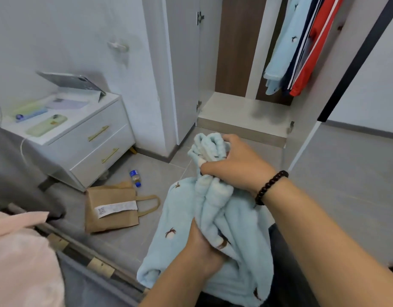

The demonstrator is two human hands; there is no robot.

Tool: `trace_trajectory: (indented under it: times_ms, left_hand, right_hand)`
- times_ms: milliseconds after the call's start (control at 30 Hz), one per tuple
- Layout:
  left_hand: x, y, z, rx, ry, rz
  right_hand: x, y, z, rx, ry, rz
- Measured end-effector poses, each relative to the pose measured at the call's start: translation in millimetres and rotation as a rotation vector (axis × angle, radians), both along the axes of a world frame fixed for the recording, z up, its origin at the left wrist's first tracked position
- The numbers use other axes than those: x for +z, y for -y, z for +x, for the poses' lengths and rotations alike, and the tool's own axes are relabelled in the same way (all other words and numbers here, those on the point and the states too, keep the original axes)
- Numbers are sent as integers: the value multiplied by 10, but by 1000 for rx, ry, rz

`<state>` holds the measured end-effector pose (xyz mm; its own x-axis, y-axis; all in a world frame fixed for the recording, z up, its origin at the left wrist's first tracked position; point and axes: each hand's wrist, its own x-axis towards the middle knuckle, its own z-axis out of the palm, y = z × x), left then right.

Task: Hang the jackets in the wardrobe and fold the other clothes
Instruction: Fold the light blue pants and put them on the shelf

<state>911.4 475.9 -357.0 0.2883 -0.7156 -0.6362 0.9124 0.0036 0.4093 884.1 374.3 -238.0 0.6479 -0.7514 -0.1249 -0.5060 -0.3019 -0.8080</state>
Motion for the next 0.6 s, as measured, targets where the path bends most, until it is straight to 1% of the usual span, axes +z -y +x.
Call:
trace_trajectory:
  times_ms: [100, 133, 167, 200, 233, 267, 300, 333, 367, 400, 433, 467, 533, 567, 600]
  left_hand:
    - [16, -81, 54, 84, -38, 62]
    - [17, -116, 112, 105, -42, 77]
    - [39, -145, 197, 103, -57, 84]
    - [63, -175, 304, 54, -55, 39]
    - [64, -243, 456, -17, -8, -22]
    - [45, -318, 638, -72, 75, -39]
    - [-41, -383, 851, -78, 222, -10]
    - [-126, -458, 1066, -53, 415, 81]
    - [-198, -543, 1248, -50, 646, 257]
    - [-255, -619, 1368, -103, 822, 431]
    - [-315, -681, 1456, -195, 868, 515]
    - [-362, -713, 1499, -303, 793, 552]
    - [-433, -739, 1484, -498, 507, 502]
    - [-465, -748, 1465, -552, 407, 445]
    - [-481, -754, 1447, -566, 348, 389]
  right_hand:
    - [-213, -115, 364, 42, -96, 42]
    - [-281, -140, 422, 47, -100, 95]
    - [-344, -142, 441, 36, -70, 169]
    - [-403, -122, 430, 16, -22, 248]
    - [-448, -90, 406, -7, 36, 311]
    - [-485, -53, 377, -22, 87, 349]
    - [-523, -13, 345, -38, 117, 365]
    - [-552, 23, 313, -53, 132, 369]
    - [-562, 40, 285, -63, 143, 373]
    - [-572, 56, 261, -69, 152, 385]
    - [-574, 71, 241, -76, 155, 397]
    - [-565, 79, 223, -76, 148, 410]
    - [-492, 76, 212, -83, 135, 421]
    - [-443, 68, 219, -86, 143, 409]
    - [-383, 54, 227, -81, 156, 381]
